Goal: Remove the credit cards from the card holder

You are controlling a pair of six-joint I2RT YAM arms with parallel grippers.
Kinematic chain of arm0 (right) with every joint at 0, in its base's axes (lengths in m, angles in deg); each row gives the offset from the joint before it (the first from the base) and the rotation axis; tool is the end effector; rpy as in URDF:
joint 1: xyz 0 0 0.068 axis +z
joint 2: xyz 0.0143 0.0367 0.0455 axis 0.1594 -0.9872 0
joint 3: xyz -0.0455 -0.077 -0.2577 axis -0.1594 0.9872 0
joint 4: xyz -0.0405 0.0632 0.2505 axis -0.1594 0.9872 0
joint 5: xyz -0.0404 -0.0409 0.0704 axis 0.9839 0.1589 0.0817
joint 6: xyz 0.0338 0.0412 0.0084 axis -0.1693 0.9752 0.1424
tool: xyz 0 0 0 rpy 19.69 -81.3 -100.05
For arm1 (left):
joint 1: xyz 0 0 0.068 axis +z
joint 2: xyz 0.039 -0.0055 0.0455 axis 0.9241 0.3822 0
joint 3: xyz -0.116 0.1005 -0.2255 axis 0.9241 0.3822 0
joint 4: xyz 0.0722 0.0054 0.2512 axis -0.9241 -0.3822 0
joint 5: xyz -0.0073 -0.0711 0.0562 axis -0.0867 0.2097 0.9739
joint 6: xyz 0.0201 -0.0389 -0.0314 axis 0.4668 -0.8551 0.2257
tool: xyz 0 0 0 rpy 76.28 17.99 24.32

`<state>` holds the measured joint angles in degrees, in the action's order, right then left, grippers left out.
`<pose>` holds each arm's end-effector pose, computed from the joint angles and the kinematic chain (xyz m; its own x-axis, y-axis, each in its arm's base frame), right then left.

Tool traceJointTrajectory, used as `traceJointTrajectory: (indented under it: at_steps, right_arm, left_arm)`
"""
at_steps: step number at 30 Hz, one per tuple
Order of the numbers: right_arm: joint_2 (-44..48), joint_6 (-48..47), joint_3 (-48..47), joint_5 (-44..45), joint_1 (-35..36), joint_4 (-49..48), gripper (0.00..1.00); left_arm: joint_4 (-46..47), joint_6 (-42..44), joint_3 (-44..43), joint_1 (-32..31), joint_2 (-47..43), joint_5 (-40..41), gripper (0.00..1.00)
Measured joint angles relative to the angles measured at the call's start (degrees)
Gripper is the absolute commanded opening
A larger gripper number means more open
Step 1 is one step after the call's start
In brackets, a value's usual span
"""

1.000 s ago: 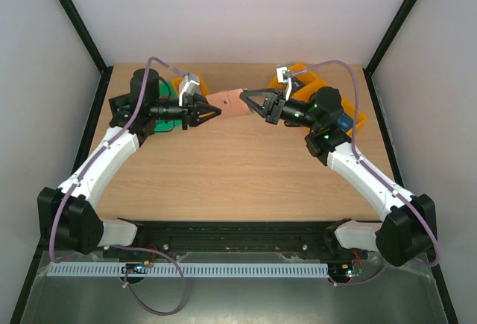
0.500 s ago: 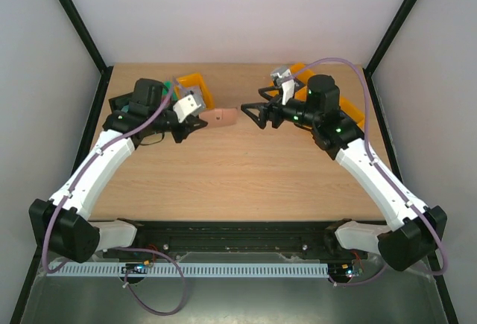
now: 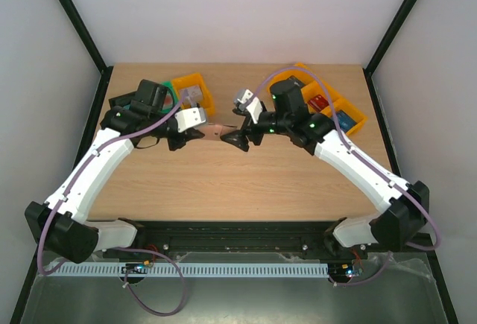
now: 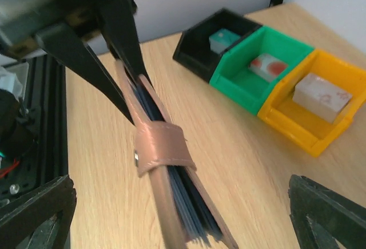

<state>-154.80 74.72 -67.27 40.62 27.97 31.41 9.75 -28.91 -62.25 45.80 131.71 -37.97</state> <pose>0.2272 0.2017 0.3703 -0.1007 -0.2967 -0.9497 -0.9836 0.1733 0.0501 0.2324 -0.1129 0.3572 -0.0325 0.6474 -0.7615 0.9379 0.2830 0.2006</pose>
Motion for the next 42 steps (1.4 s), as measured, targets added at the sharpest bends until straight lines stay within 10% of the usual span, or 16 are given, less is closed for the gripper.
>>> traceJointTrajectory:
  at_steps: [6,11,14,19,29,42]
  right_arm:
    - [-3.19,-2.86,-0.70,1.09,0.33,3.98,0.87]
    - [-6.25,-3.21,-2.73,-0.09,0.33,5.70,0.23]
    - [-6.67,-3.28,-2.89,-3.87,0.52,6.34,0.02]
    - [-5.97,-3.78,-3.48,-7.74,0.24,7.34,0.01]
    - [4.35,33.11,12.70,-12.07,-3.02,-41.51,0.02]
    - [2.67,50.21,15.41,-7.30,1.79,-70.31,0.02]
  left_arm:
    - [-2.21,1.77,-0.20,-0.17,0.00,0.07,0.02]
    - [-3.98,2.16,-1.66,-0.15,-0.04,-0.98,0.02]
    - [-4.85,2.25,-2.25,-0.02,-0.04,-0.87,0.02]
    - [-6.16,-2.14,-5.31,0.42,-0.04,-0.50,0.96]
    - [-2.54,-14.93,-17.79,13.03,-3.37,-15.13,0.99]
    - [13.33,-35.89,-13.20,10.60,-2.45,-32.35,0.89]
